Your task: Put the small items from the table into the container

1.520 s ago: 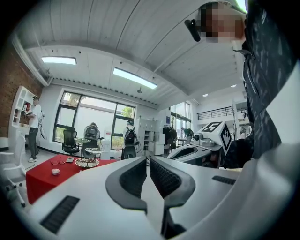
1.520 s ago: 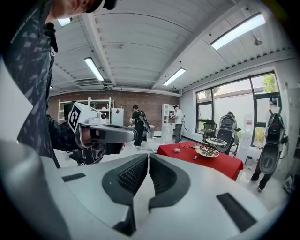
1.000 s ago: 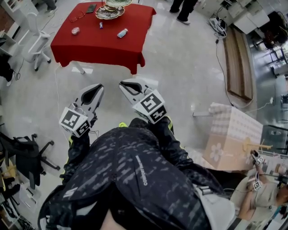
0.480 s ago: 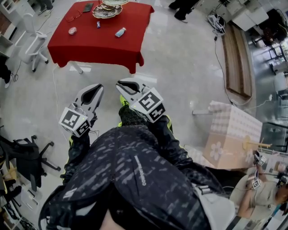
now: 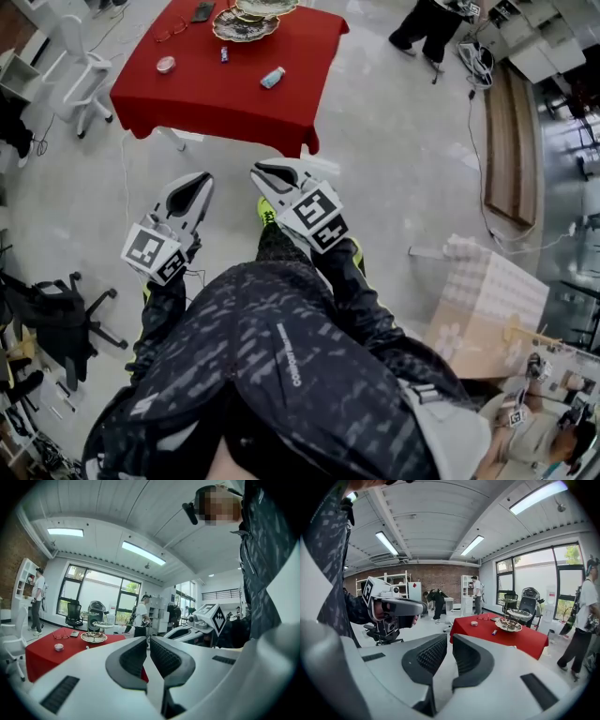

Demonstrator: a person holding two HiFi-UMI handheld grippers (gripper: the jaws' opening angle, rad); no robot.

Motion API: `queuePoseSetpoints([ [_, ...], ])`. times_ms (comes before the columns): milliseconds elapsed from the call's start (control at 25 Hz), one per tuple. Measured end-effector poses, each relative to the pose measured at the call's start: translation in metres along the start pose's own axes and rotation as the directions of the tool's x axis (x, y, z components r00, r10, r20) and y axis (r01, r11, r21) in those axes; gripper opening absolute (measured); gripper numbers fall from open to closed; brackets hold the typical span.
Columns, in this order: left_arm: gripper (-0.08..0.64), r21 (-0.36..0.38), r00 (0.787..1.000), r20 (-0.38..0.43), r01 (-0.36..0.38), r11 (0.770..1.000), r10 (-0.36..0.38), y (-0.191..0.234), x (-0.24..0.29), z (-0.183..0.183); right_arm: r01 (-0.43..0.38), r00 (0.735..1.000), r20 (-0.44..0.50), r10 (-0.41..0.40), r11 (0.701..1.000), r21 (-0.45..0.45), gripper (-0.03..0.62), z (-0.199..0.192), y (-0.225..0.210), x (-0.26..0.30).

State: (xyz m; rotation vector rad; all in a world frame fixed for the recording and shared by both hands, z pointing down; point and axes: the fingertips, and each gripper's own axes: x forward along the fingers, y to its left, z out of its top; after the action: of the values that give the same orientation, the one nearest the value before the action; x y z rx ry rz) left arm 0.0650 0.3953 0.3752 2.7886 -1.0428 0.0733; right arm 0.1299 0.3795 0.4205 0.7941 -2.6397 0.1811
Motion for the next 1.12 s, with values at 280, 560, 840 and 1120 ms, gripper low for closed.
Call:
queuePoseSetpoints([
  [280,0.013,-0.016,1.0,-0.021,-0.018,1.0,0.018,0.051,0.045,0.003,-0.016,1.0,-0.022,0.016,1.0,0.005,0.025,0.01,-0.06,0.043],
  [560,0.012,-0.01,0.999,-0.043,-0.03,0.999,0.03,0.091,0.089,0.006,-0.034,0.998,-0.055,0.035,0.999,0.026,0.025,0.013,-0.114,0.074],
  [840,0.013,-0.039,0.998,-0.045,-0.044,0.998,0.042,0.126,0.139,0.003,-0.071,0.993,-0.091,0.074,0.997,0.037,0.026,0.002,-0.166,0.1],
  [1120,0.013,-0.049,0.997,-0.056,-0.056,0.997,0.053,0.156,0.172,-0.002,-0.092,0.989,-0.114,0.096,0.995,0.042,0.028,-0.006,-0.202,0.122],
])
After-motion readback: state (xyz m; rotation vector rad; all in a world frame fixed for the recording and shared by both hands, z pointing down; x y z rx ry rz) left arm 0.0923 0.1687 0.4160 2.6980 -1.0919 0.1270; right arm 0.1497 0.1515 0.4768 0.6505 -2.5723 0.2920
